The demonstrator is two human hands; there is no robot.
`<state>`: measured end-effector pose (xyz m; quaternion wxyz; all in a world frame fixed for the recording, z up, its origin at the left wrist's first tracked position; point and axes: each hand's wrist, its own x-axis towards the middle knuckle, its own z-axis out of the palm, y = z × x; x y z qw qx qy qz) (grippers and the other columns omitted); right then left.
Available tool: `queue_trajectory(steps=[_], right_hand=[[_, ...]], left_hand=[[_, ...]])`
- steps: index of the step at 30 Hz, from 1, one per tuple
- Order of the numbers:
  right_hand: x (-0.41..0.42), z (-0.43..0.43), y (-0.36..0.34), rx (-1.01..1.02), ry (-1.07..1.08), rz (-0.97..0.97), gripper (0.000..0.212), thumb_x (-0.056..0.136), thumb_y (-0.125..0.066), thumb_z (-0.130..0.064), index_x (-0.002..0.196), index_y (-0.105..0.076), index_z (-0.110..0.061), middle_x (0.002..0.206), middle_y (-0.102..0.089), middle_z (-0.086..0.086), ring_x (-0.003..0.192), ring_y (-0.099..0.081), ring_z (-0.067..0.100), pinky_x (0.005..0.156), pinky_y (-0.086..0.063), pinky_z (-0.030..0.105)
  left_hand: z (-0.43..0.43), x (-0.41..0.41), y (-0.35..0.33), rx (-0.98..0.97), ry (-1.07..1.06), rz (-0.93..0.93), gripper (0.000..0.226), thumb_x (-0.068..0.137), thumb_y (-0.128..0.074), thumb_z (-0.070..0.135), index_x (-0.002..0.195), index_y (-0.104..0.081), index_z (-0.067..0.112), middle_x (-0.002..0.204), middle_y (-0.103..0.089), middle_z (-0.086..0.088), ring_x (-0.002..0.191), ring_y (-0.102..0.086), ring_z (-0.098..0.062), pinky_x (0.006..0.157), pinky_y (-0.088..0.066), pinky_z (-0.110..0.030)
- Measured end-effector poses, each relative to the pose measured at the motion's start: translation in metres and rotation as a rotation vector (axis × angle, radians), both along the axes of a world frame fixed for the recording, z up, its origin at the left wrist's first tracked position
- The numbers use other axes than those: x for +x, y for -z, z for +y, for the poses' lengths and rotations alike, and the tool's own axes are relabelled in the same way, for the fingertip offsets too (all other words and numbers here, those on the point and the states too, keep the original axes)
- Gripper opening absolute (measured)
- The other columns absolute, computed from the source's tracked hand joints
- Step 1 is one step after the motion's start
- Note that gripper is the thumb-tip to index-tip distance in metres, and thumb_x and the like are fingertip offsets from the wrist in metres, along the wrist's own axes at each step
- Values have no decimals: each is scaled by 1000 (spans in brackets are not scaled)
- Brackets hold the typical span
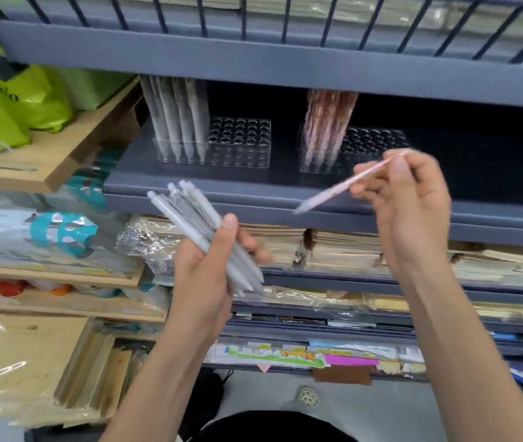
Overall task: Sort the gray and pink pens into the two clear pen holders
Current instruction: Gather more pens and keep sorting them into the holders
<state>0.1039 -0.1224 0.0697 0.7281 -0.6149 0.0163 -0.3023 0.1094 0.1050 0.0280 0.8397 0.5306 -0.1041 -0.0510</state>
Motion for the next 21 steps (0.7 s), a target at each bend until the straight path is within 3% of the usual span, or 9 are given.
queue_trajectory(steps=[2, 5, 9, 12, 15, 18, 19, 21], right_hand=[[12, -23, -11, 9, 191, -55, 8, 100, -47, -17, 105, -51, -13, 89, -71, 8, 74, -67, 20, 74, -56, 31], [32, -51, -22, 21, 418, -175, 13, 96, -43, -6, 106, -49, -10, 85, -67, -4, 68, -66, 12, 74, -56, 32], [56, -65, -22, -47, 320, -255, 17, 99, -43, -4, 112, -48, -13, 80, -68, -17, 72, -65, 6, 79, -55, 32], [72, -70, -22, -127, 270, -150, 26, 92, -47, -3, 93, -59, -26, 71, -69, -19, 71, -66, 5, 81, -56, 33], [90, -79, -22, -222, 267, -16, 43, 83, -46, -2, 61, -69, -32, 64, -70, -15, 70, -68, 12, 84, -58, 39], [107, -83, -26, -393, 234, 47, 30, 86, -49, -10, 70, -68, -29, 82, -73, -2, 87, -70, 17, 95, -53, 44], [111, -83, -25, -466, 208, 69, 23, 90, -50, -12, 81, -68, -23, 94, -73, 5, 96, -68, 15, 99, -50, 39], [119, -80, -29, -583, 152, 112, 19, 97, -50, -13, 95, -68, -13, 106, -69, 1, 92, -59, -10, 95, -42, 11]], left_hand=[[-10, 2, -2, 29, -27, -1, 27, 92, -61, 39, 67, -68, 31, 61, -60, 5, 52, -57, -14, 54, -51, -30], [-28, 4, -2, -26, -47, 32, 23, 88, -65, 38, 66, -64, 31, 61, -55, 3, 45, -46, -12, 45, -42, -24], [-51, 3, 2, -121, -80, 100, 15, 89, -64, 36, 83, -60, 23, 69, -57, 1, 44, -42, -11, 41, -38, -21], [-66, 5, 4, -96, -122, 94, 15, 97, -58, 29, 96, -53, 15, 72, -57, 0, 44, -41, -10, 41, -37, -21], [-78, 5, 3, -108, -168, 42, 11, 100, -55, 22, 99, -50, 12, 77, -62, -3, 44, -42, -11, 41, -39, -22], [-86, 5, 2, -71, -199, 28, 24, 98, -56, 23, 107, -51, 1, 76, -66, -5, 43, -45, -14, 42, -41, -24], [-87, 5, 2, -55, -194, 28, 32, 98, -57, 24, 111, -50, -5, 74, -66, -5, 43, -46, -16, 43, -41, -24], [-90, 4, 2, -40, -182, 25, 35, 96, -60, 24, 112, -50, -5, 74, -66, -6, 44, -49, -17, 44, -44, -26]])
